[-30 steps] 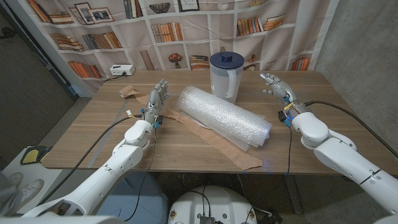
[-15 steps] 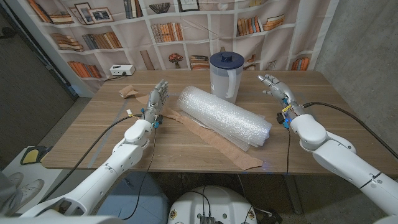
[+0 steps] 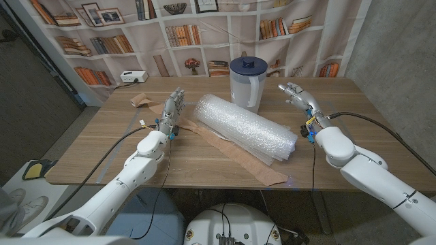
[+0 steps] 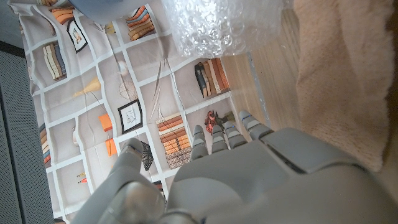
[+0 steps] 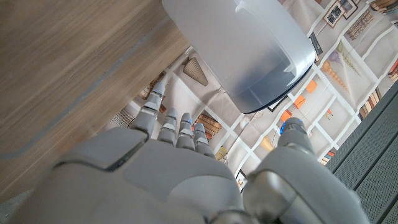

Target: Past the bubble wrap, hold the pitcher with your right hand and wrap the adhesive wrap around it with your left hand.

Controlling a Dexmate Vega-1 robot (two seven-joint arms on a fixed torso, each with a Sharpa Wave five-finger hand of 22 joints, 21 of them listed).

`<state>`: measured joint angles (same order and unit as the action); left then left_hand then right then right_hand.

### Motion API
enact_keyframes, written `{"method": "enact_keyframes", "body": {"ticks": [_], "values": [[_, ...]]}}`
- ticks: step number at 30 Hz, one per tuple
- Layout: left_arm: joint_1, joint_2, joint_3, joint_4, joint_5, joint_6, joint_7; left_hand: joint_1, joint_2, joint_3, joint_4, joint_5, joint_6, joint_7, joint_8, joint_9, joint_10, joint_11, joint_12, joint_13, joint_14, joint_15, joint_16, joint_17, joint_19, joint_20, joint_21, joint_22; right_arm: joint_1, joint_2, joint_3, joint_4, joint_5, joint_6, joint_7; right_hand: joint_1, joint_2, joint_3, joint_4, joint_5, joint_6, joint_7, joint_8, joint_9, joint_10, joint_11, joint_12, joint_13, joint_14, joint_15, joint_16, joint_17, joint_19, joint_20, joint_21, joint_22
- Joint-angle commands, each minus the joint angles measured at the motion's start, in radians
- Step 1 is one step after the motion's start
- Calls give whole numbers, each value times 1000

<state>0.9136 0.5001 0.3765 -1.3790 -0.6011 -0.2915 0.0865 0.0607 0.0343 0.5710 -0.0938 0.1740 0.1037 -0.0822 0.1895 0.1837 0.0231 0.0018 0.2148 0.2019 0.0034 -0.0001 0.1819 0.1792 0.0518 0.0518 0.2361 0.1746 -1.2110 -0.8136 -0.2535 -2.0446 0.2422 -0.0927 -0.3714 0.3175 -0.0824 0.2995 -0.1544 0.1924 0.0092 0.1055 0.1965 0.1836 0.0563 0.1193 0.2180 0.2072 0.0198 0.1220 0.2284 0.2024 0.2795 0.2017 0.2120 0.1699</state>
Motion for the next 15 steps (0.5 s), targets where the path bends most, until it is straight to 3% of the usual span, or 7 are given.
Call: {"method": "enact_keyframes", "body": {"ticks": [1, 9, 15], "values": [[0, -4, 0, 4, -3, 4, 6, 2, 5, -4, -2, 4, 8, 4, 3, 3, 11, -3, 7, 4, 3, 6, 5, 1, 13, -3, -4, 3, -19, -16, 9, -50, -45, -39, -23, 9, 0, 0, 3, -4, 3, 7, 7, 4, 0, 9, -3, 3, -6, 2, -1, 4, -3, 4, -4, 5], [-12, -9, 3, 21, -2, 0, -2, 2, 6, -4, -2, 4, 8, 3, 3, 3, 13, -2, 8, 4, 3, 7, 5, 1, 13, -3, -5, 3, -31, -16, 16, -81, -55, -78, -31, 8, -1, -3, 6, -4, 0, -2, 5, 4, 1, -5, -4, 3, -8, 0, -3, 5, 0, 5, -5, 5], [-22, -14, 6, 33, -3, -1, -7, 2, 6, -5, -2, 4, 8, 4, 3, 3, 12, -3, 7, 4, 3, 7, 5, 1, 14, -3, -7, 4, -33, -15, 1, -107, -74, -115, -38, 9, -1, -4, 7, -4, 6, 2, 6, 4, 5, 2, -3, 3, -5, -9, -2, 6, 3, 4, -6, 5]]}}
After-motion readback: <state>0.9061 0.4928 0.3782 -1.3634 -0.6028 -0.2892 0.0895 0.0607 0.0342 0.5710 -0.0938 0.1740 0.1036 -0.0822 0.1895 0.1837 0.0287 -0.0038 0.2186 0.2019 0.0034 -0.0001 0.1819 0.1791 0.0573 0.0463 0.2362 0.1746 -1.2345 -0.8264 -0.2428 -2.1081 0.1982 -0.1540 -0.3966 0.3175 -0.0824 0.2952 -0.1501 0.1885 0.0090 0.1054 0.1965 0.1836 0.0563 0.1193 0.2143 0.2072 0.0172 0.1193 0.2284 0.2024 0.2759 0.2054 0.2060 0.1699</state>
